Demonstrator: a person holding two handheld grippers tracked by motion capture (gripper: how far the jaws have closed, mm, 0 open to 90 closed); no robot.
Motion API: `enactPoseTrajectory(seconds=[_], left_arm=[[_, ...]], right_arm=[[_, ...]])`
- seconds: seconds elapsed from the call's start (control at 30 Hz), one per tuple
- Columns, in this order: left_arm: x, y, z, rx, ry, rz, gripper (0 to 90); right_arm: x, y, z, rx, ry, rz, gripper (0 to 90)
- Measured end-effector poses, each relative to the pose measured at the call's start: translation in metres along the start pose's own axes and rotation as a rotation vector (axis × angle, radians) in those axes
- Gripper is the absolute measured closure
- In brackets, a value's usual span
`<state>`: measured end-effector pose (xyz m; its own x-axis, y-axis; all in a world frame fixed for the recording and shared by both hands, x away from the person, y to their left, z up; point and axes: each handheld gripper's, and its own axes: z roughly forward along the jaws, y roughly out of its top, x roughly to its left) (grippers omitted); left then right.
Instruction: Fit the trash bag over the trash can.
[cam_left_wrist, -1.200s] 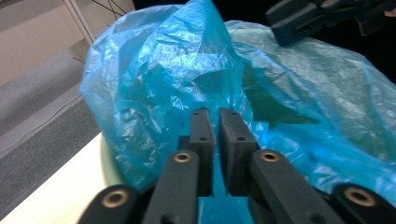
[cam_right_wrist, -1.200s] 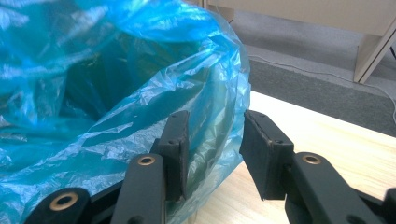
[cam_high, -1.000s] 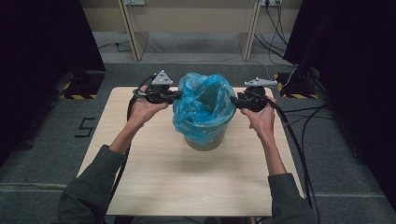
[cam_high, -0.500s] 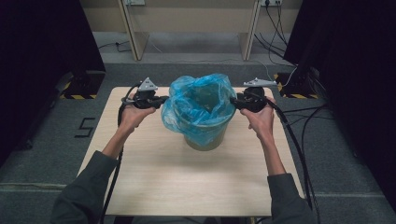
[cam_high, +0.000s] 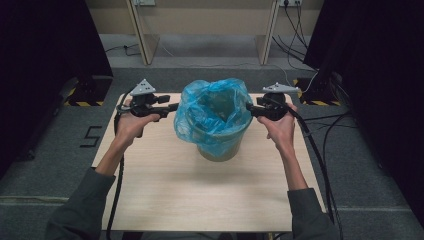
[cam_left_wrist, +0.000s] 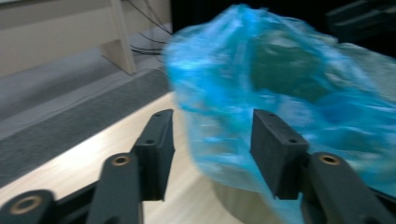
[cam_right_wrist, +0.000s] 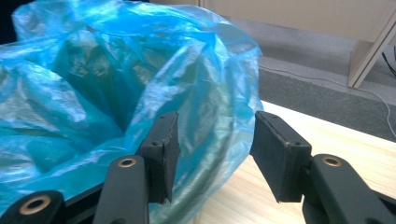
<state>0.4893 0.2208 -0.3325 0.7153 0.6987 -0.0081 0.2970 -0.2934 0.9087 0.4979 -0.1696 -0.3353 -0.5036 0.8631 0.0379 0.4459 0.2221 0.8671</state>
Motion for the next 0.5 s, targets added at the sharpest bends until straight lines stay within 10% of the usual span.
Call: enactPoseTrajectory(seconds=[0.1, 0.2, 0.33, 0.5], left_arm=[[-0.008, -0.003, 0.009, 0.043, -0.026, 0.015, 47.1], [-0.006, -0.01, 0.02, 0.068, -0.041, 0.04, 65.9], [-0.001, -0.021, 0.03, 0.084, -0.025, 0.054, 84.9], [0.008, -0.043, 0.051, 0.163, 0.04, 0.084, 86.9]], right_arm=[[0.004, 0.0, -0.001, 0.002, 0.001, -0.012, 50.7], [0.006, -0.001, -0.001, 0.009, 0.002, -0.02, 50.3], [0.005, -0.002, -0.001, 0.015, -0.002, -0.024, 50.4], [0.003, -0.004, 0.002, 0.027, -0.004, -0.02, 49.9]])
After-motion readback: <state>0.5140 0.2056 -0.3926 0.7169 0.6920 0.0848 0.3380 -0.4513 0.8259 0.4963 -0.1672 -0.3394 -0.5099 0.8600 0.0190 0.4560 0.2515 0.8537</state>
